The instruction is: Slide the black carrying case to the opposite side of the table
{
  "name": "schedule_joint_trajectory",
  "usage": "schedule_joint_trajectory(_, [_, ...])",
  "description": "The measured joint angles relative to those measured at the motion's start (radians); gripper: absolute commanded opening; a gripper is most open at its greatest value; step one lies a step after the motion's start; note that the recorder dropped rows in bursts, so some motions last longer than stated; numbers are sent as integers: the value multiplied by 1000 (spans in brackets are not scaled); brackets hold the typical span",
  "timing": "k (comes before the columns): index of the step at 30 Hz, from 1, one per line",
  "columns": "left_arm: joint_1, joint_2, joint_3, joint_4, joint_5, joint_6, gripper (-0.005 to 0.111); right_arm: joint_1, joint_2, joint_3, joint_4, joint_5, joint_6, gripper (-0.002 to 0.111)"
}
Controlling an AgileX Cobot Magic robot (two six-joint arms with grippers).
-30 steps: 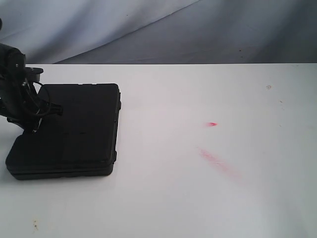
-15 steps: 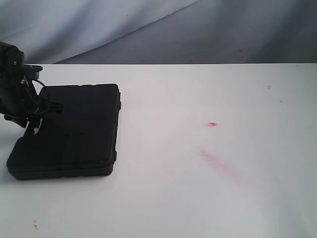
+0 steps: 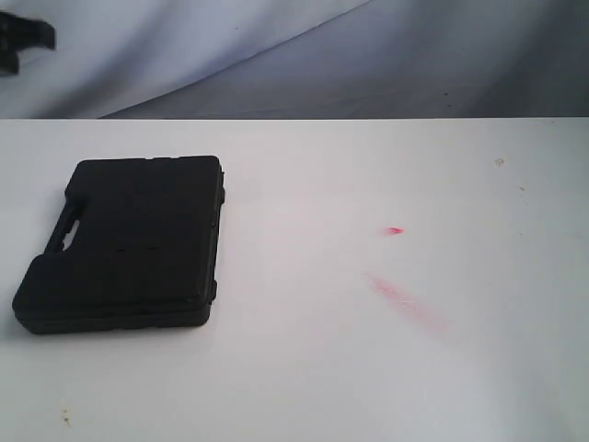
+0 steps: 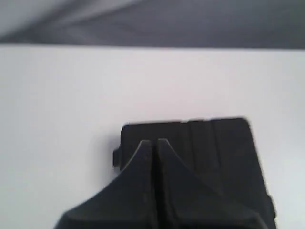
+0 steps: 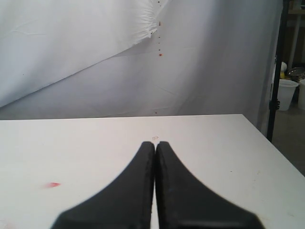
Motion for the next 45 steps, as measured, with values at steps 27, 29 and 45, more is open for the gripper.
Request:
schedule_joint_trajectory(27, [0,-1490,1027,-306,-256,251,0,0,0,0,0,0,0,0])
schedule_joint_trajectory(29, [0,-1491,1057,-306,-275,251,0,0,0,0,0,0,0,0])
schedule_joint_trajectory(45, [0,-1491,1304,-208,-577,274,0,0,0,0,0,0,0,0])
